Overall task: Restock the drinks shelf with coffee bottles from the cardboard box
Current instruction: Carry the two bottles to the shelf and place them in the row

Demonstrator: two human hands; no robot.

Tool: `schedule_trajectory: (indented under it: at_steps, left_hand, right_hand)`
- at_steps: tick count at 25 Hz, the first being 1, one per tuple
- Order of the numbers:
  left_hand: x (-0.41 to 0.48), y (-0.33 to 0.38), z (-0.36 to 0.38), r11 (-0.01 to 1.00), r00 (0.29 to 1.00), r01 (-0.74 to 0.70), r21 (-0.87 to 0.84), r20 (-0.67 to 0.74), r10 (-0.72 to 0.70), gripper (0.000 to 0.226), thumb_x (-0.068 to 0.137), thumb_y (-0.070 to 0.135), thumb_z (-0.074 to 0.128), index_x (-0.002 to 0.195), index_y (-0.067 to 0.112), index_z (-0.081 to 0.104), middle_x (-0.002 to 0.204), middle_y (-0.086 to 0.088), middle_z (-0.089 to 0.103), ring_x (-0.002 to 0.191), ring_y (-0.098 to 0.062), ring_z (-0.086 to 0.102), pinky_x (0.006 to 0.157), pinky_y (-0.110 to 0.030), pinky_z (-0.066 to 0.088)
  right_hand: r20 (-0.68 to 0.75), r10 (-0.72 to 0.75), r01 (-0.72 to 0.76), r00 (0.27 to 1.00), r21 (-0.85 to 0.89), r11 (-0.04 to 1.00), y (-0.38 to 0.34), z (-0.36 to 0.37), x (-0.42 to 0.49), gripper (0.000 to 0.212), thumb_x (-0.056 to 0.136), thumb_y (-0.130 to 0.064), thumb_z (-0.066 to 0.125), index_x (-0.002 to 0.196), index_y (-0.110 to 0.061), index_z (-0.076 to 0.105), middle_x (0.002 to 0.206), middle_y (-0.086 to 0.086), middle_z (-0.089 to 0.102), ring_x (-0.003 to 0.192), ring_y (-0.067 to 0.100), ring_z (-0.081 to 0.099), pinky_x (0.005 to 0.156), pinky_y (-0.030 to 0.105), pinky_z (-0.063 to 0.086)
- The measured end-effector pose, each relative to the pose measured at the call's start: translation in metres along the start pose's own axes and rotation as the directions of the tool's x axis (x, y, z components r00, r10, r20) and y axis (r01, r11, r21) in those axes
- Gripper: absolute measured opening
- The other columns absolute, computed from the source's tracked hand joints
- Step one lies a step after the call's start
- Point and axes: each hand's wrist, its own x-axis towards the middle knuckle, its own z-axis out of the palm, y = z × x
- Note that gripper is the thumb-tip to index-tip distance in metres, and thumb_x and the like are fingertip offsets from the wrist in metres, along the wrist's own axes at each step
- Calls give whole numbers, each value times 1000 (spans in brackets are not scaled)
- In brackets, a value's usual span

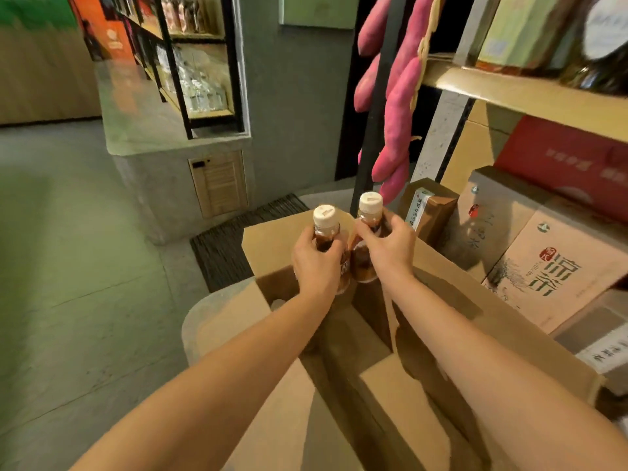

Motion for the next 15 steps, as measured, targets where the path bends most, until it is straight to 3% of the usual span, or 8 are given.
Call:
schedule_trajectory:
  at_steps: [2, 6, 10, 15]
  left_hand:
    - [11, 33, -36, 992, 992, -124, -4, 27, 124, 17, 86, 28, 65, 101, 23, 59, 90, 14, 61, 85, 0, 57, 83, -22, 46]
    - [49, 84, -115, 959, 959, -282, -11, 16, 282, 18, 82, 32, 69, 95, 21, 64, 88, 7, 66, 89, -6, 63, 84, -26, 48]
    - [95, 112, -207, 954, 954, -298, -12, -22, 298, 22, 80, 30, 70, 97, 17, 68, 91, 2, 70, 92, -11, 65, 88, -35, 50]
    - [166, 117, -342, 947, 944, -320, -4, -91, 318, 10, 79, 26, 73, 87, 21, 69, 83, 3, 71, 84, -13, 68, 85, -37, 55]
  right_hand:
    - [-23, -86, 87, 996, 26, 996, -50, 9, 1, 36, 81, -30, 71, 113, -14, 63, 98, -11, 59, 93, 2, 52, 82, 20, 40]
    - [25, -221, 217, 975, 120, 969, -134, 50, 0, 19, 80, -32, 72, 95, -21, 68, 85, -11, 65, 83, 3, 60, 77, 19, 44]
    - [110, -275, 249, 955, 205, 946, -197, 126, -8, 11, 78, -32, 74, 78, -32, 63, 76, -18, 63, 77, -3, 60, 70, 16, 44]
    - [215, -329, 271, 919, 260, 927, -259, 267, -22, 20, 76, -32, 76, 88, -16, 71, 83, -5, 71, 80, 4, 64, 72, 19, 48]
